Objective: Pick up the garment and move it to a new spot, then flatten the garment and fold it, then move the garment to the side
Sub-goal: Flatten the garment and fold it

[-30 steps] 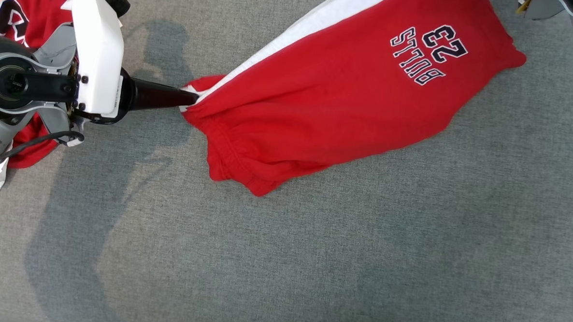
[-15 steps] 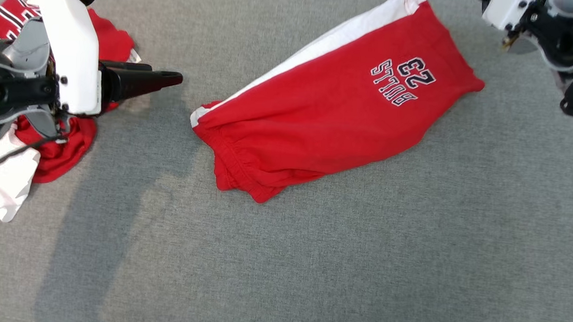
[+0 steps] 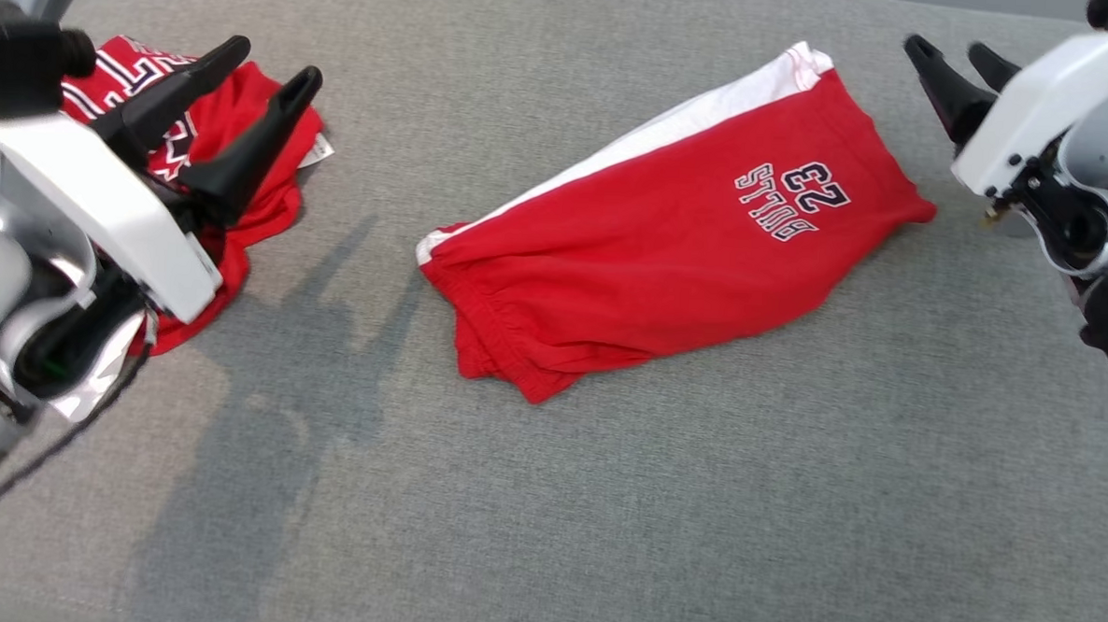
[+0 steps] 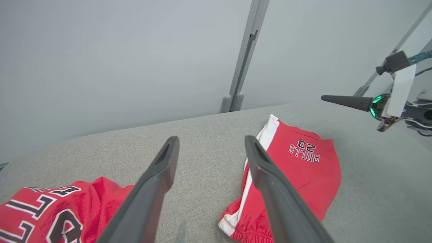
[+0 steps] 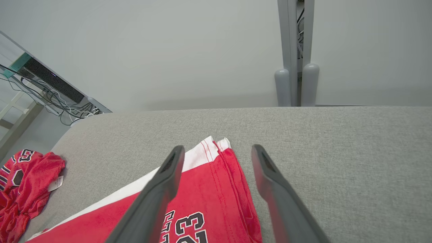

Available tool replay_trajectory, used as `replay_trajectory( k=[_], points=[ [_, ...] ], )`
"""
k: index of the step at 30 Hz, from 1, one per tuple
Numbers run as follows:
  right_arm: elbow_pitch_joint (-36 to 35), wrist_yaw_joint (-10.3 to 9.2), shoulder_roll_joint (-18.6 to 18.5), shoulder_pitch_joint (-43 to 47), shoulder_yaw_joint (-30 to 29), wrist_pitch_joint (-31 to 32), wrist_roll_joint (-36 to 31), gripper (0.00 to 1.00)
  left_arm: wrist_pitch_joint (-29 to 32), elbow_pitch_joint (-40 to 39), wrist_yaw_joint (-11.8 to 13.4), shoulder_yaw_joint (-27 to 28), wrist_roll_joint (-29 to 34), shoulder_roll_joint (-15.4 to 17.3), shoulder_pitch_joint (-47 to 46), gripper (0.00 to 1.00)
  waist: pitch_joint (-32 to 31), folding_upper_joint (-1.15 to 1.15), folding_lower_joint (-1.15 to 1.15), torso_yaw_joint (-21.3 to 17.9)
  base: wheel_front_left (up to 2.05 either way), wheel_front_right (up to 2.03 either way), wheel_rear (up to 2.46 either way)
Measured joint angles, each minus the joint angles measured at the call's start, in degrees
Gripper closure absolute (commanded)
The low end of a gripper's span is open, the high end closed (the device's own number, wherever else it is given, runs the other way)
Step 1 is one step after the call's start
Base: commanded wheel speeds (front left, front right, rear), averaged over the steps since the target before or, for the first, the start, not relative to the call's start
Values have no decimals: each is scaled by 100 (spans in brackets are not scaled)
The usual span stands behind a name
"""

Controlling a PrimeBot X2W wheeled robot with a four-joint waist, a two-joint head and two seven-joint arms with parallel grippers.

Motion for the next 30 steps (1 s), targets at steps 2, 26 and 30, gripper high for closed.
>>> replay_trajectory(
  k=[2,26,30],
  points=[
    [179,0,-57,48,24,55,73,0,-448,-212,260,-9,301,1,235,0,-7,0,0,87,0,0,0],
    [1508,1,-269,-455,413,1466,76,0,-1381,-916,404,2508,2270,-2380,3655,0,511,0,0,1133,0,0,0],
    [1606,1,-290,-498,374,1712,131,0,-1383,-851,74,3159,3026,-2967,3914,0,564,0,0,1203,0,0,0]
  ],
)
